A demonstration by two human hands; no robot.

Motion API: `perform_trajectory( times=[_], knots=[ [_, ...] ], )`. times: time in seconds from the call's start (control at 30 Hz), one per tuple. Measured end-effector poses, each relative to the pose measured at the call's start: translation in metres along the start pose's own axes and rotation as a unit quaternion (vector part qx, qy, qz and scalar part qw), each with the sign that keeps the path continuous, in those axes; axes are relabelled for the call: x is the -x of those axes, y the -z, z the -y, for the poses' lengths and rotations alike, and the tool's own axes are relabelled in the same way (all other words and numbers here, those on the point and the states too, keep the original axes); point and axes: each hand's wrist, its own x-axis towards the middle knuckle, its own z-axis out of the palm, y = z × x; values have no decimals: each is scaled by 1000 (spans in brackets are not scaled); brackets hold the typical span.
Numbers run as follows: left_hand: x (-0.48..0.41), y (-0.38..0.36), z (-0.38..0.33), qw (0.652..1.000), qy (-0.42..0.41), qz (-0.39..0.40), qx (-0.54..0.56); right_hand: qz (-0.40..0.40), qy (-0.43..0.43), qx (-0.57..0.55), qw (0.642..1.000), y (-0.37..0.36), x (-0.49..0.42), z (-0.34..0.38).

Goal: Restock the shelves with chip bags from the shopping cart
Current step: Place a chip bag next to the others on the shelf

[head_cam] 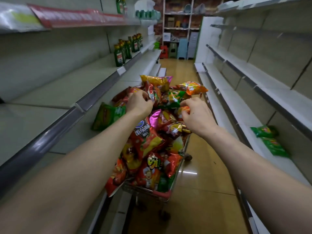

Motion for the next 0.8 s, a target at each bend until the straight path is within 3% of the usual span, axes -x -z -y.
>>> perform_trajectory(
  times=[0.37,0.53,0.8],
  knots=[
    [-41,-18,61,997,70,20,23,52,0,4,999,-66,-62,9],
    [-55,-69,45,992,72,86,56,72,-33,26,997,-78,-95,-30],
    [-79,-162,30,979,101,177,12,149,-129,28,980,-110,-131,-122]
  ],
)
